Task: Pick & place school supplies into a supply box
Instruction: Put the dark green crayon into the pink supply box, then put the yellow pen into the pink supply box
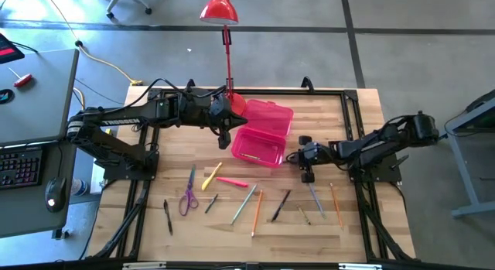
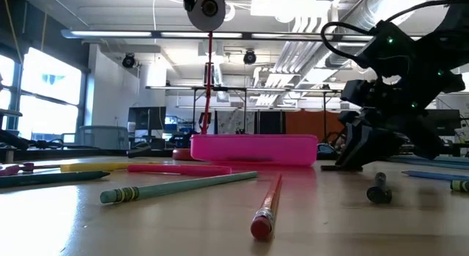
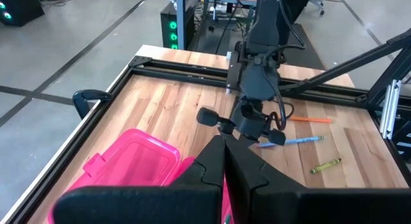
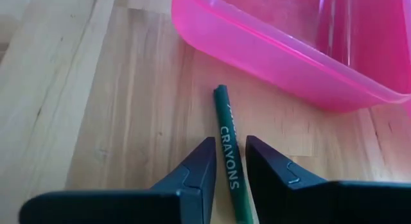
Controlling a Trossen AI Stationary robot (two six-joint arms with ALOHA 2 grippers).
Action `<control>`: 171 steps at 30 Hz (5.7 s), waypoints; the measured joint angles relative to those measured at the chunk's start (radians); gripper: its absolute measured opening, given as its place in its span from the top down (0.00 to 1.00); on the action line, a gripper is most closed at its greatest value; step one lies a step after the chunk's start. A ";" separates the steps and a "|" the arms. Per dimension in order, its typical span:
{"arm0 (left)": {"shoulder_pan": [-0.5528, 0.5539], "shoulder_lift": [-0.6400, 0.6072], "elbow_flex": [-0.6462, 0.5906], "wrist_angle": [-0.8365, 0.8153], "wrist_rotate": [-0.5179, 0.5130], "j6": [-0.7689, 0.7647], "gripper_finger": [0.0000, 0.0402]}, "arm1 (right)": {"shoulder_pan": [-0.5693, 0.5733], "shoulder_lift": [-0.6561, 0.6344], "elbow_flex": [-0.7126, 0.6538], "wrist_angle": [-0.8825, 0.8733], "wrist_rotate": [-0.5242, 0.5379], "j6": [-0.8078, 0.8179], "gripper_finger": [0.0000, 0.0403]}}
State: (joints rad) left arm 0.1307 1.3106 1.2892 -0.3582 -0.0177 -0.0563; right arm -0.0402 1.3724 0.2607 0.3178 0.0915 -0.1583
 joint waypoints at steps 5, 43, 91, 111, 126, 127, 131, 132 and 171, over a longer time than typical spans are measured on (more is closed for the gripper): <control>0.000 0.000 0.000 -0.004 0.000 0.000 0.90 | 0.002 0.018 0.000 0.003 -0.021 0.004 0.92; 0.000 -0.015 -0.001 -0.038 0.011 -0.087 0.90 | 0.118 0.253 0.549 -0.208 0.345 0.189 0.99; -0.469 0.151 -0.582 -0.059 -0.311 -0.909 0.90 | 0.087 0.370 0.620 -0.231 0.231 0.206 0.80; -0.379 0.239 -0.580 0.006 -0.408 -0.820 0.56 | 0.087 0.370 0.620 -0.221 0.231 0.205 0.80; -0.400 0.468 -0.572 0.117 -0.581 -1.077 0.65 | 0.087 0.369 0.651 -0.179 0.187 0.203 0.80; -0.409 0.475 -0.572 0.118 -0.591 -1.088 0.65 | 0.087 0.369 0.659 -0.179 0.186 0.203 0.80; -0.451 0.486 -0.586 0.125 -0.638 -1.111 0.67 | 0.092 0.369 0.700 -0.180 0.182 0.203 0.80; -0.460 0.486 -0.593 0.130 -0.649 -1.118 0.68 | 0.095 0.369 0.713 -0.180 0.182 0.203 0.80; -0.508 0.330 -0.555 0.161 -0.699 -1.005 0.92 | 0.440 0.367 0.840 -0.232 0.191 0.316 0.80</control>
State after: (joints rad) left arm -0.3774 1.6401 0.7343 -0.1974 -0.7164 -1.0609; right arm 0.4002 1.7393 1.1010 0.0858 0.2829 0.1577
